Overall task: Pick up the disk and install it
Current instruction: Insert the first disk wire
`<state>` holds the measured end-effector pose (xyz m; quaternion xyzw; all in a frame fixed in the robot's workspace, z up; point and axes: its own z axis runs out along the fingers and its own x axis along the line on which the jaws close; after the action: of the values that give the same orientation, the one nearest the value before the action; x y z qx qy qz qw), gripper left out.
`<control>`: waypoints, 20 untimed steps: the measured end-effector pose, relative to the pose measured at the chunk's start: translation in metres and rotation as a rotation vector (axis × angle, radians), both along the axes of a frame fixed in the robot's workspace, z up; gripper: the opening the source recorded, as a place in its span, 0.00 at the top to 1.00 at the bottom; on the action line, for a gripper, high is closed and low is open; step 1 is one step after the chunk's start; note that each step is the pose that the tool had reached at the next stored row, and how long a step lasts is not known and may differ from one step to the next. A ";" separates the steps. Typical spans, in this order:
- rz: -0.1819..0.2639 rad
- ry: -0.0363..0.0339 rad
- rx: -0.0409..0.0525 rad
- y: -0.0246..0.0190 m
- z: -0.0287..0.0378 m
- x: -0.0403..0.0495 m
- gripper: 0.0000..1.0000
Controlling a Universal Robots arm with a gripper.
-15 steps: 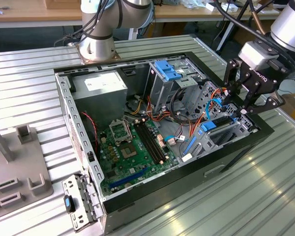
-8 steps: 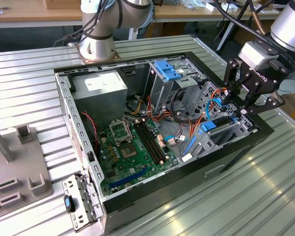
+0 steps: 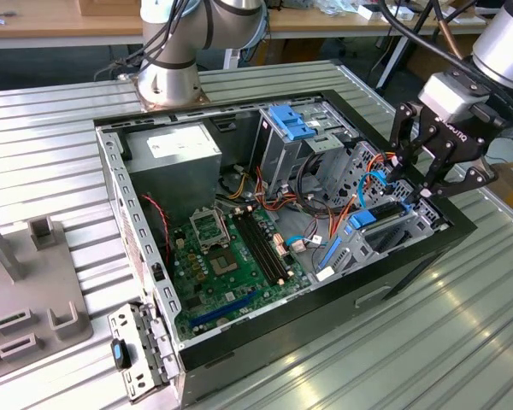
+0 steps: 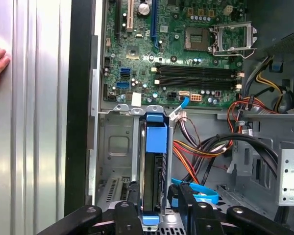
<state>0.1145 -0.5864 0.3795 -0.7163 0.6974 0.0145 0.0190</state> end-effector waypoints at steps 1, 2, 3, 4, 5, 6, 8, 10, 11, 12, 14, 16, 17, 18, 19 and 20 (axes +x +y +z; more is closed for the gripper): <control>0.004 0.0000 0.0001 0.0000 0.0000 0.0004 0.56; 0.013 0.0000 0.0001 0.0000 -0.0001 0.0014 0.56; 0.017 0.0000 0.0001 0.0000 0.0000 0.0019 0.56; 0.020 0.0000 0.0000 0.0000 0.0000 0.0024 0.56; 0.027 0.0000 0.0000 0.0000 0.0000 0.0033 0.56; 0.038 0.0000 0.0000 0.0000 0.0000 0.0046 0.56; 0.046 0.0000 0.0000 0.0000 0.0000 0.0057 0.56; 0.054 0.0000 0.0000 0.0000 0.0000 0.0068 0.56; 0.057 0.0000 0.0000 0.0000 0.0000 0.0075 0.56; 0.060 0.0000 0.0000 0.0000 0.0000 0.0082 0.56; 0.074 0.0000 0.0001 0.0001 0.0000 0.0124 0.56; 0.090 0.0000 0.0000 0.0001 0.0000 0.0162 0.56; 0.097 0.0000 0.0000 0.0001 0.0000 0.0176 0.56; 0.101 0.0000 0.0001 0.0001 0.0000 0.0185 0.56; 0.104 0.0000 0.0001 0.0001 0.0000 0.0192 0.56; 0.111 0.0000 0.0000 0.0001 0.0000 0.0204 0.56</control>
<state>0.1349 -0.5862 0.3795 -0.7537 0.6567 0.0156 0.0181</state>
